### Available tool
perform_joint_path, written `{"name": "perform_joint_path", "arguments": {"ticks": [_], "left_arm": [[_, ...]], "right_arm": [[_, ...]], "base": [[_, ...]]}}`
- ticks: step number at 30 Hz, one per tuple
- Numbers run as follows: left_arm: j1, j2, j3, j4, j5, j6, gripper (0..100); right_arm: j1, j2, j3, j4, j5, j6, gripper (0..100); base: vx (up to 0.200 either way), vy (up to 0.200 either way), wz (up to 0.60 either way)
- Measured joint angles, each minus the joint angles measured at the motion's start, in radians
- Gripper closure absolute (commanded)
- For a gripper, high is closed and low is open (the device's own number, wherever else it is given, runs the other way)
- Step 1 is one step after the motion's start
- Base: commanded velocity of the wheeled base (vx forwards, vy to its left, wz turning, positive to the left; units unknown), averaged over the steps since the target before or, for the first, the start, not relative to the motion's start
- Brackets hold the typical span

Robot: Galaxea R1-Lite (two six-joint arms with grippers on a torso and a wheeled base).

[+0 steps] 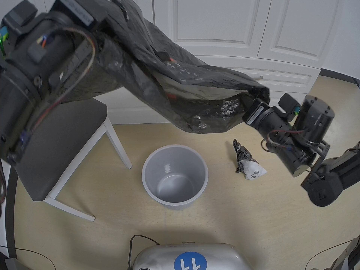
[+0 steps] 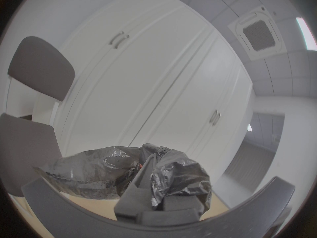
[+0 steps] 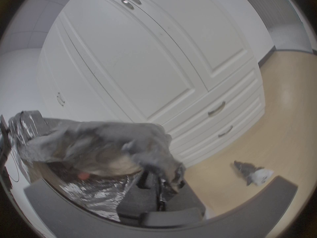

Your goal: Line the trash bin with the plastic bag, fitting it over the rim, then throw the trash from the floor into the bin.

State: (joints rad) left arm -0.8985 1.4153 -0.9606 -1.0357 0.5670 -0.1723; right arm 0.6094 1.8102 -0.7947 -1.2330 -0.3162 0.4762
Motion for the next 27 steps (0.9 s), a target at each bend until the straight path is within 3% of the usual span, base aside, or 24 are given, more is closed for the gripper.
{"name": "perform_joint_path", "arguments": {"ticks": [8, 15, 22, 27], "left_arm": [[0.018, 0.007, 0.143, 0.115, -0.122, 0.056, 100], [0.111, 0.045, 0.205, 0.201, -0.246, 0.053, 100], [0.197, 0.163, 0.206, 0.187, -0.283, 0.015, 100], [0.237, 0.266, 0.183, 0.103, -0.287, -0.010, 100]], "right_arm": [[-0.040, -0.181, 0.019, 0.240, 0.000, -0.090, 100], [-0.047, -0.256, 0.058, 0.362, -0.007, -0.200, 100], [-0.048, -0.261, 0.120, 0.466, -0.008, -0.300, 100], [-0.049, -0.227, 0.157, 0.476, -0.009, -0.342, 100]], "base": [[0.000, 0.000, 0.00], [0.000, 0.000, 0.00], [0.000, 0.000, 0.00], [0.000, 0.000, 0.00]]}}
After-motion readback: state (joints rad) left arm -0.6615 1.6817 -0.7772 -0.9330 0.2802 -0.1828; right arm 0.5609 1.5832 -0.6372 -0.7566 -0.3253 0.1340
